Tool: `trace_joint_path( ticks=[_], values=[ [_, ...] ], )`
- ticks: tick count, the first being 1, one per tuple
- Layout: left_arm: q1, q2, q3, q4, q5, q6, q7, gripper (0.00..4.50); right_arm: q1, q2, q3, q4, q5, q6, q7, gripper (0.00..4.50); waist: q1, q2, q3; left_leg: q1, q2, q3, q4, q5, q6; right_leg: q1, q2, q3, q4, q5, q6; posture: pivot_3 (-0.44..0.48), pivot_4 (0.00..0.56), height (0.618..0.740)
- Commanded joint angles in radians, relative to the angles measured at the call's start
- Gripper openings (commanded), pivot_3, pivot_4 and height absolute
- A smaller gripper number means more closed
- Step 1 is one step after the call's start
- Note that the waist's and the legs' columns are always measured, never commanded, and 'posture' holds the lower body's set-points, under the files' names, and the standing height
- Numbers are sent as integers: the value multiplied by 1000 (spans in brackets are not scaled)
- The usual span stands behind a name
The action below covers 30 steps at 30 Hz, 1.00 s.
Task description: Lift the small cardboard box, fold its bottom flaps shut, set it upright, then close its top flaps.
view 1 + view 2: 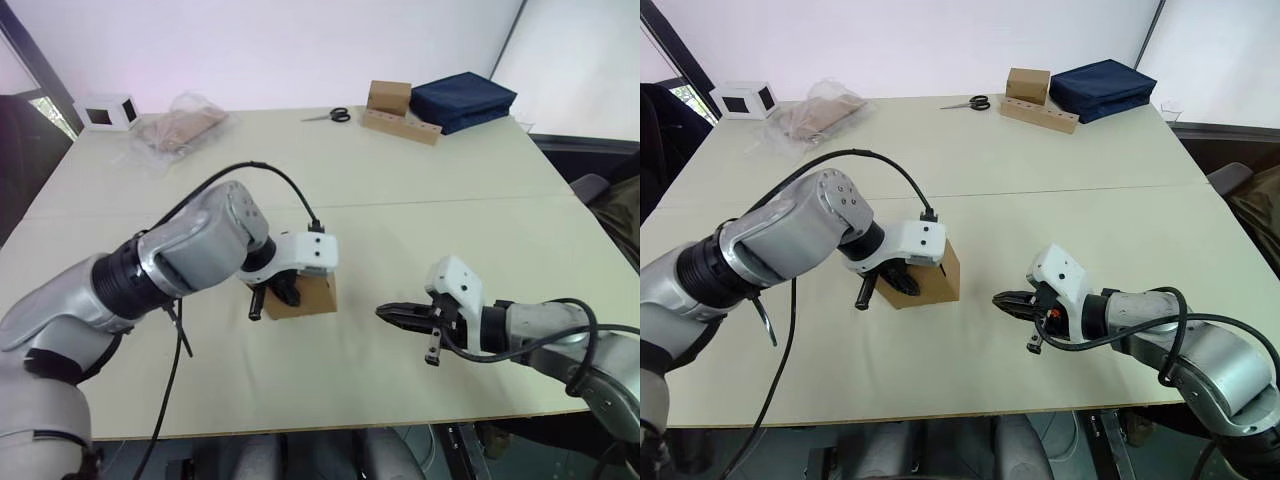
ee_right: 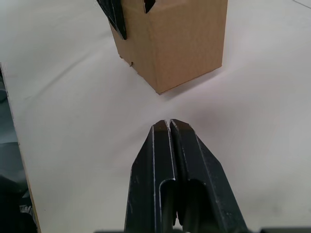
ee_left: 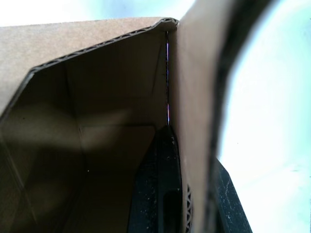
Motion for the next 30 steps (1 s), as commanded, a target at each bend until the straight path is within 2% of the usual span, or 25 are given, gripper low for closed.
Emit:
trace_joint_path(
  ticks=[1,4,5,6,8,9,11,19,25,28,30],
  values=[
    [-19,0,8,-18,-7,7,15,268,5,-1,-4,21,-54,-45,26,12,1,0,0,0,0,0,0,0,0,0,0,0,0,0,0,0,150,740],
    [-27,-6,15,-11,-16,15,18,1311,8,6,-3,26,-68,-52,39,0,1,0,0,0,0,0,0,0,0,0,0,0,0,0,0,0,150,740],
    [-30,-5,20,-14,-22,12,14,1863,10,7,-3,29,-74,-56,44,0,1,0,0,0,0,0,0,0,0,0,0,0,0,0,0,0,150,740],
    [-33,-3,25,-19,-30,15,10,2082,12,7,-3,33,-79,-58,48,0,1,0,0,0,0,0,0,0,0,0,0,0,0,0,0,0,150,740],
    [-38,-2,34,-24,-48,28,7,2990,12,8,-5,39,-85,-61,55,0,1,0,0,0,0,0,0,0,0,0,0,0,0,0,0,0,150,740],
    [-40,-3,37,-24,-56,36,9,3262,12,9,-6,40,-87,-61,57,0,1,0,0,0,0,0,0,0,0,0,0,0,0,0,0,0,150,740],
    [-55,-5,55,-15,-84,71,9,4093,11,8,-14,46,-88,-60,67,0,1,0,0,0,0,0,0,0,0,0,0,0,0,0,0,0,150,740],
    [-125,-2,193,52,-259,198,-29,4093,-17,22,-45,65,-61,-51,106,0,-2,0,0,0,0,0,0,0,0,0,0,0,1,0,0,0,150,740],
    [-135,13,346,159,-382,239,-44,4093,-70,66,-93,74,26,-21,108,0,-5,0,0,0,0,0,1,0,0,0,0,0,1,0,0,0,150,740],
    [-104,28,435,203,-406,183,-21,4093,-95,93,-109,71,73,-5,93,0,-5,0,0,0,0,0,1,0,0,0,0,0,1,0,0,0,150,740],
    [-61,18,524,241,-399,120,40,4093,-108,115,-122,63,108,9,77,0,-5,0,0,0,0,0,1,0,0,0,0,0,1,0,0,0,150,740]
  ],
)
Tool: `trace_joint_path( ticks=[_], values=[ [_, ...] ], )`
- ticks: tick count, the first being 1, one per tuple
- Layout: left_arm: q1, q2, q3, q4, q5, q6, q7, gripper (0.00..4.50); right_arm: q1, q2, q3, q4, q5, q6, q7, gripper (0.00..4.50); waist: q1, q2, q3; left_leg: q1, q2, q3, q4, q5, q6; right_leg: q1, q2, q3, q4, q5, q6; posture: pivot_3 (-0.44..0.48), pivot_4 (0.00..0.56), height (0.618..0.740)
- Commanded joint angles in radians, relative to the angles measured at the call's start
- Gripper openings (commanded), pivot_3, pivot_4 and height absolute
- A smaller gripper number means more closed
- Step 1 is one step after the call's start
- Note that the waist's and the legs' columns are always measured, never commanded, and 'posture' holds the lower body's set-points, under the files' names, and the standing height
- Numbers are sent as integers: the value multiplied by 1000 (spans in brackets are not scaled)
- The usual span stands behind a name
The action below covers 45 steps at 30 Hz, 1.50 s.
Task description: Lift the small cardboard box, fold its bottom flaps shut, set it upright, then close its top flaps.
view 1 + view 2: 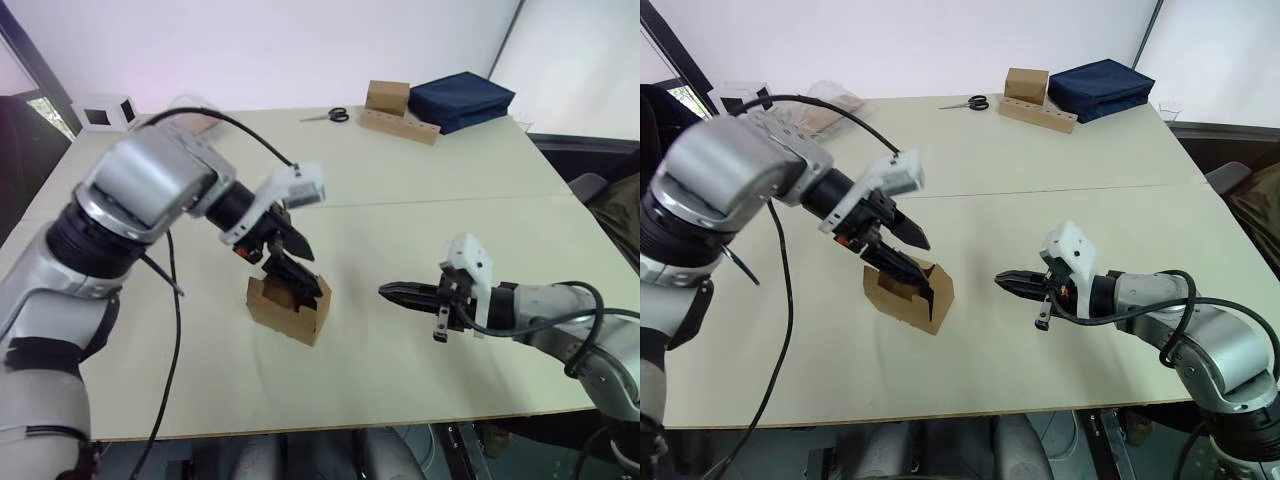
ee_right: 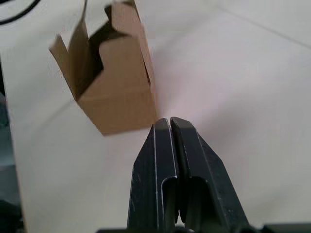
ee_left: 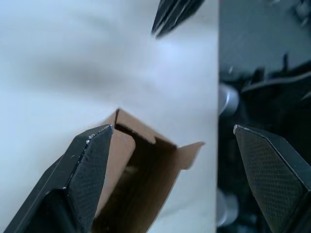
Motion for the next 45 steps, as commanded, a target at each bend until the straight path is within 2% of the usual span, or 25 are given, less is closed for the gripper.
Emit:
trace_joint_path(
  ticks=[1,5,9,10,12,14,15,18,19,20,28,32,45],
  values=[
    [64,-5,192,61,-1,-120,99,4093,-25,33,-44,-33,79,18,-28,0,0,0,0,0,0,0,0,0,0,0,0,0,0,0,0,0,150,740],
    [206,-28,392,74,-4,-278,215,4093,-30,65,-38,-65,118,33,-67,0,1,0,0,0,0,0,0,1,-1,0,0,0,1,0,0,0,150,740],
    [376,11,546,62,-90,-308,192,4093,-47,119,-5,-90,143,36,-119,0,-2,0,0,0,1,0,0,2,-3,-1,0,0,0,0,0,0,150,740],
    [415,18,569,67,-94,-319,200,3583,-50,129,1,-93,147,38,-129,0,-3,0,0,0,1,0,0,2,-3,-1,-1,0,0,0,0,0,150,740],
    [488,28,608,76,-106,-341,207,2926,-56,143,14,-99,153,43,-144,0,-1,0,0,0,1,0,0,2,-3,-1,-1,0,1,0,0,0,150,740],
    [567,41,618,76,-96,-387,204,2058,-60,145,34,-106,153,51,-150,0,2,0,0,0,1,0,0,1,-2,-1,-1,0,1,0,0,0,150,740],
    [611,44,617,78,-87,-411,205,1812,-63,146,53,-111,149,55,-150,0,4,0,-1,0,0,0,0,1,-2,-1,-1,0,1,0,0,0,150,740],
    [685,46,617,67,-94,-444,208,466,-71,145,95,-116,135,60,-151,0,6,0,-1,0,0,0,0,1,-1,0,-2,0,1,0,0,0,150,740],
    [703,43,611,55,-93,-452,216,143,-77,146,115,-112,118,58,-153,0,7,0,-1,0,0,0,0,1,-1,0,-2,0,1,0,0,0,150,740],
    [719,40,603,44,-89,-463,225,50,-83,147,134,-106,101,56,-155,0,6,0,-1,0,0,0,0,1,-1,0,-2,0,1,0,0,0,150,740],
    [788,32,533,-25,-90,-457,271,50,-130,176,250,-47,-48,27,-166,0,1,0,-1,0,0,0,0,1,-1,0,-1,0,1,0,0,0,150,740],
    [830,46,516,-82,-112,-426,272,50,-135,188,266,-33,-92,12,-161,0,-1,0,-1,0,0,0,0,1,-1,-1,-1,0,1,0,0,0,150,740],
    [834,49,506,-185,-205,-293,325,50,-139,210,294,-3,-185,-33,-123,0,0,0,-1,0,0,0,0,0,-1,-1,-1,0,1,0,0,0,150,740]
  ],
)
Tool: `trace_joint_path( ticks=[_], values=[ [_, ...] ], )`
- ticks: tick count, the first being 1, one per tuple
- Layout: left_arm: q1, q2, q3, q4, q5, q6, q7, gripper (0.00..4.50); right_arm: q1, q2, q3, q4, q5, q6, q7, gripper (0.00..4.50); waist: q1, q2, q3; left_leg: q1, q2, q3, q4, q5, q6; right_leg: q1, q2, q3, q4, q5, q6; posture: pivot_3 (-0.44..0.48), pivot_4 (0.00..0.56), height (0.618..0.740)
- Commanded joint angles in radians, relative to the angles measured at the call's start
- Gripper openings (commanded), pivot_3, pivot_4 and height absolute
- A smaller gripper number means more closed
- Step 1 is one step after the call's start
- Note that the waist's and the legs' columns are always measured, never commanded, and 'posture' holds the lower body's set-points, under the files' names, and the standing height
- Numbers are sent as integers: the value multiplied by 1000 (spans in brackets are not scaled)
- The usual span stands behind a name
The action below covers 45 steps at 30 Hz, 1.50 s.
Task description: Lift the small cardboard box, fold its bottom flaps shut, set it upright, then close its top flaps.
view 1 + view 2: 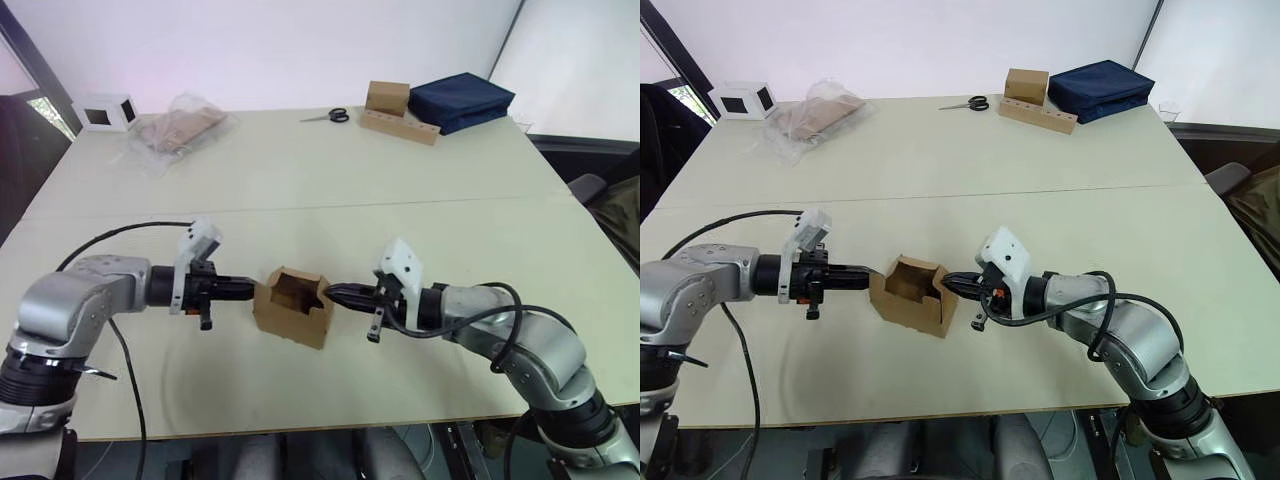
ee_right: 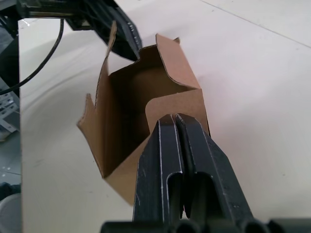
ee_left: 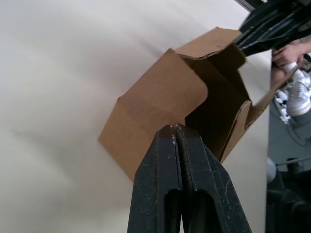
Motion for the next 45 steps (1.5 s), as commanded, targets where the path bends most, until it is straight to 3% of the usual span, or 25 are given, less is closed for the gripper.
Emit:
trace_joint_path(
  ticks=[1,16,45],
  values=[
    [-1,16,-5,-50,-27,13,9,50,-15,8,14,-3,-28,-30,23,0,0,0,0,0,0,0,0,0,0,0,0,0,0,0,0,0,150,740],
    [-3,-16,-131,-14,54,-62,61,50,-1,14,49,28,-108,-34,41,0,1,0,0,0,0,0,0,0,0,0,0,0,0,0,0,0,150,740],
    [30,-17,-72,35,29,-136,71,50,-8,19,56,77,-176,-68,84,0,0,0,-1,2,0,0,0,0,0,2,0,0,0,0,0,0,150,740]
  ],
)
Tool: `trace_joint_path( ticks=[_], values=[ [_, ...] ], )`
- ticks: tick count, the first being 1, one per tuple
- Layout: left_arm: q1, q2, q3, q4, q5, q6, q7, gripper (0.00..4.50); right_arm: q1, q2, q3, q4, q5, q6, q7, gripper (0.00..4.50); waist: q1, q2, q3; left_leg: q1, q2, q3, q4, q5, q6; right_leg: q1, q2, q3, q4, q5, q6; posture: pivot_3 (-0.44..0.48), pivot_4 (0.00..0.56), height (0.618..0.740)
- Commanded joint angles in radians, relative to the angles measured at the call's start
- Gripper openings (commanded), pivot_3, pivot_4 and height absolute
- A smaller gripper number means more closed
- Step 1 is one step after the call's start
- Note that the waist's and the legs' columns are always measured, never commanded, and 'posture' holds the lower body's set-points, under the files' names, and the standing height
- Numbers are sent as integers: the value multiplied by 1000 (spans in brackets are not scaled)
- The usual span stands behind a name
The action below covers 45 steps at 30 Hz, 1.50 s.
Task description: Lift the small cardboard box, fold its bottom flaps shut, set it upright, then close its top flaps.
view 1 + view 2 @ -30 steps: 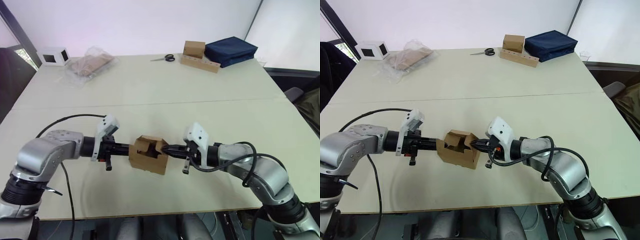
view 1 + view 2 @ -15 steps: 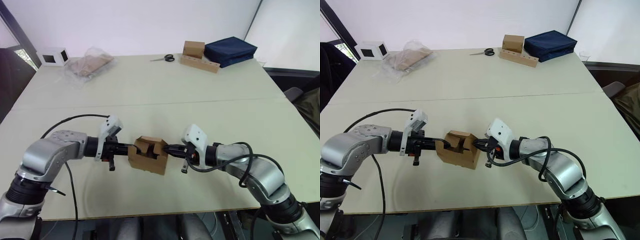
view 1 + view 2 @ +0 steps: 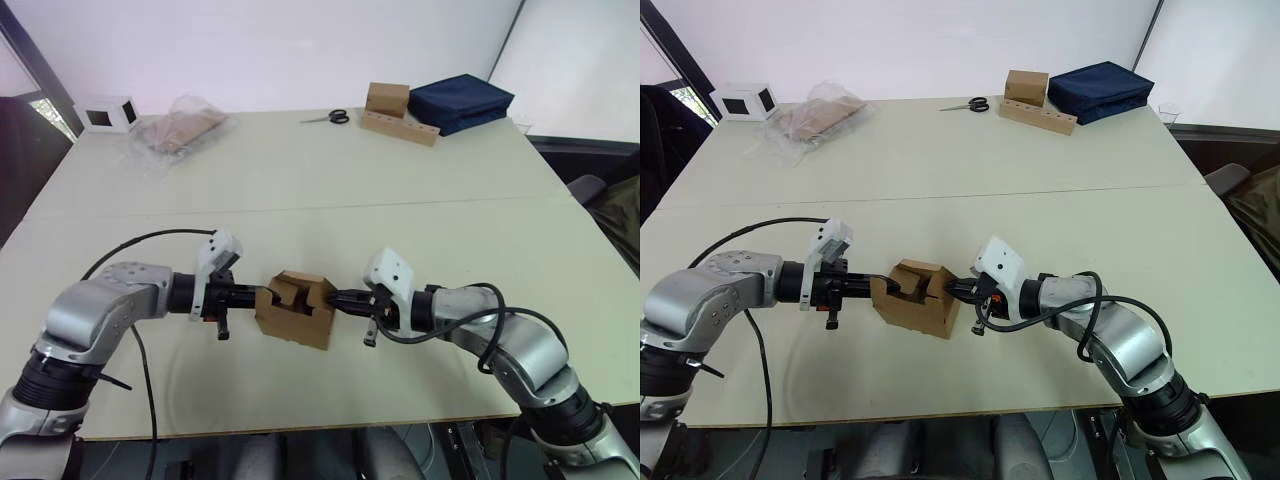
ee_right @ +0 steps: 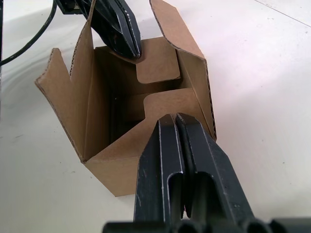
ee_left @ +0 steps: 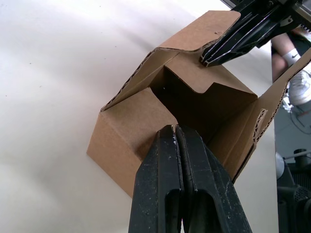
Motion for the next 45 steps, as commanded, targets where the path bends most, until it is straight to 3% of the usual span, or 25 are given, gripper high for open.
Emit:
trace_joint_path(
  ticks=[1,8,16,25,29,35,45],
  values=[
    [11,10,33,12,1,12,21,50,-8,11,-14,2,-5,-6,2,0,0,0,0,0,0,0,0,0,0,0,0,0,0,0,0,0,150,740],
    [-51,1,100,80,-40,11,2,50,-10,22,-17,-7,7,-12,15,0,0,0,0,0,0,0,0,0,0,0,0,0,0,0,0,0,150,740],
    [-158,-40,88,314,36,-99,-15,50,-26,33,-32,-14,12,-18,27,0,0,0,0,0,0,0,0,0,0,0,0,0,0,0,0,0,150,740],
    [-221,-118,-10,502,161,-232,-83,50,-57,-26,-196,-104,147,56,56,0,0,0,0,-1,0,0,0,0,0,-1,0,0,-1,0,0,0,150,740],
    [-256,-180,-39,604,202,-269,-103,50,-80,-39,-294,-163,318,152,56,0,2,0,0,-1,0,0,0,0,0,-1,0,0,0,0,0,0,150,740],
    [-275,-213,-64,648,239,-287,-155,50,-8,-87,-280,-267,478,271,41,0,0,0,0,-2,0,0,0,0,0,-1,0,0,-1,0,0,0,150,740],
    [-213,-191,-57,536,220,-219,-211,50,32,-133,-159,-268,355,210,14,0,-1,0,0,-1,0,0,0,0,0,-1,0,0,-1,0,0,0,150,740]
  ],
)
